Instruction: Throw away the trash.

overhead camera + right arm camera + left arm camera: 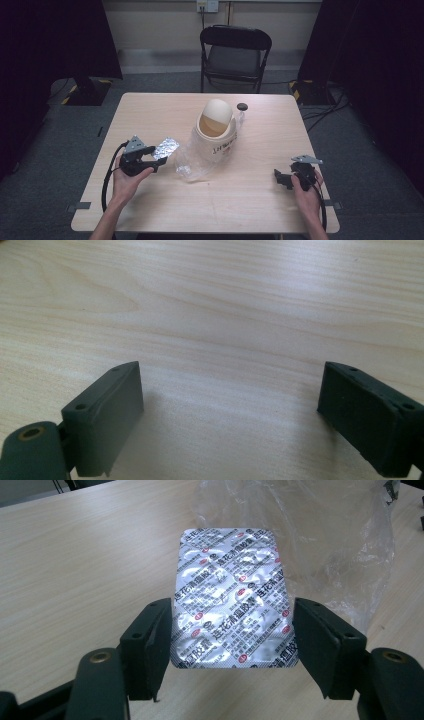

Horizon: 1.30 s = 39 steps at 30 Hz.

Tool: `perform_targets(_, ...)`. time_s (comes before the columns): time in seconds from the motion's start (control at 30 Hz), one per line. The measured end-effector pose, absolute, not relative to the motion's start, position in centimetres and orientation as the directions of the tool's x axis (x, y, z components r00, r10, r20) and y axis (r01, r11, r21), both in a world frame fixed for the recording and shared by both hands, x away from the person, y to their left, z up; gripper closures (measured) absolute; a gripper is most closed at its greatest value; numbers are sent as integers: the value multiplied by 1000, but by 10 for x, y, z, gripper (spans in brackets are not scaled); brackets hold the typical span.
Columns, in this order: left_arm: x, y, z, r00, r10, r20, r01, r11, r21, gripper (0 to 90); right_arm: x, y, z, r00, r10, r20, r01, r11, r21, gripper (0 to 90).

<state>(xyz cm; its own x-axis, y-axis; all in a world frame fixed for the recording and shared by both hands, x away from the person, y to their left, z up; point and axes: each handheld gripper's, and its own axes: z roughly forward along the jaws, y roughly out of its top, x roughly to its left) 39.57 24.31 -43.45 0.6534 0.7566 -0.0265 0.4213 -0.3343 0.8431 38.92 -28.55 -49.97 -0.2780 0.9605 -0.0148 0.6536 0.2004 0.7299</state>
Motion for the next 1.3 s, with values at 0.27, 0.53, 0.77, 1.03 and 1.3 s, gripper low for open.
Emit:
perform_targets(0.27, 395, 236, -421, 676, 736, -33, 404, -332, 852, 342, 389, -285, -500, -278, 960, -15, 654, 200, 730, 100)
perform_targets(0.53, 398, 223, -407, 713, 701, -21, 371, -352, 859, 342, 389, -286, -500, -278, 960, -15, 654, 200, 730, 100)
perform_targets(0.77, 399, 214, -395, 735, 677, -18, 348, -355, 868, 342, 389, -286, -500, -278, 960, -15, 654, 200, 730, 100)
perform_targets(1.03, 407, 194, -383, 758, 652, -8, 325, -367, 872, 342, 389, -286, -500, -278, 960, -15, 653, 201, 730, 100)
perform_targets(1.3, 415, 177, -374, 774, 633, -7, 314, -375, 872, 342, 389, -286, -500, -278, 960, -15, 653, 201, 730, 100)
